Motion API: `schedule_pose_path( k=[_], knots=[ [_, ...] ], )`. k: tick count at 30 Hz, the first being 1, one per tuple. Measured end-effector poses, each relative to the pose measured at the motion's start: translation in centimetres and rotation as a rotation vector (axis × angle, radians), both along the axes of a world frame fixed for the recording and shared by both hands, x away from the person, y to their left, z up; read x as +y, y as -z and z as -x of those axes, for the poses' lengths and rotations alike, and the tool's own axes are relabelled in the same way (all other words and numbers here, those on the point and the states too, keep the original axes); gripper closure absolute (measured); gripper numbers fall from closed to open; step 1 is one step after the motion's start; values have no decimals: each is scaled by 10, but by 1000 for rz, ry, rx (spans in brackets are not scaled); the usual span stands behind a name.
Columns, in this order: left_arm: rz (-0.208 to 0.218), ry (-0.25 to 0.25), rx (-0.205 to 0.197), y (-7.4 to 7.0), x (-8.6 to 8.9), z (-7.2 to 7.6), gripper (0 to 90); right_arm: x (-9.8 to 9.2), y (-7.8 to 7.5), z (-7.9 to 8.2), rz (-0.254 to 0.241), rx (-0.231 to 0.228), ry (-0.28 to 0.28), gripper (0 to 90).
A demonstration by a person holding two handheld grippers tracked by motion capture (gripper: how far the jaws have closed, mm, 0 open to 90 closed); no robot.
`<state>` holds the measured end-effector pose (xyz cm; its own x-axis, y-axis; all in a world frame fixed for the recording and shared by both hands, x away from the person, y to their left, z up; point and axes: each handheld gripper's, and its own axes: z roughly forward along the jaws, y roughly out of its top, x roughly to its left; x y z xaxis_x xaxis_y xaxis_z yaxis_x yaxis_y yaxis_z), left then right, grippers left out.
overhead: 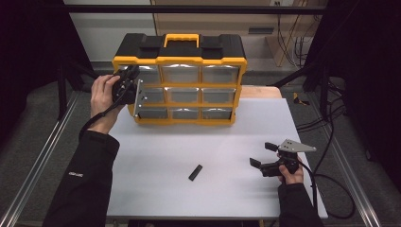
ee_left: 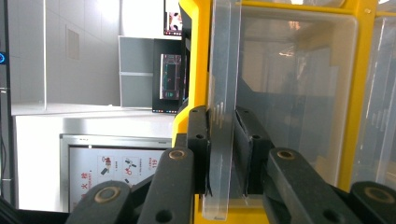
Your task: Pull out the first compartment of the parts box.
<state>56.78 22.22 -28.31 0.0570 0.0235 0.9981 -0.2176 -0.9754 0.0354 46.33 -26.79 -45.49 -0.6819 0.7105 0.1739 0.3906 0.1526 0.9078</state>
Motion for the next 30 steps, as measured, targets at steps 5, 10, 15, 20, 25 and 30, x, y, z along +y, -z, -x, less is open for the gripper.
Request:
schedule_pose_path(
  k=[5,10,15,20,25,30],
  knots=[
    [-19,6,-1,-1,1,0,777,1,1,0,2,3,-2,21],
    [-34,6,-3,-1,1,1,780,0,0,0,-1,-1,1,21],
    [-38,14,-1,-1,2,3,781,0,0,0,-1,0,1,21],
    [-43,21,-1,-1,3,6,781,0,0,0,0,-2,1,21],
    [-49,26,0,-2,3,10,781,0,0,0,0,-1,0,21],
    [-57,33,1,-2,4,14,781,0,0,0,0,-2,1,21]
  ],
)
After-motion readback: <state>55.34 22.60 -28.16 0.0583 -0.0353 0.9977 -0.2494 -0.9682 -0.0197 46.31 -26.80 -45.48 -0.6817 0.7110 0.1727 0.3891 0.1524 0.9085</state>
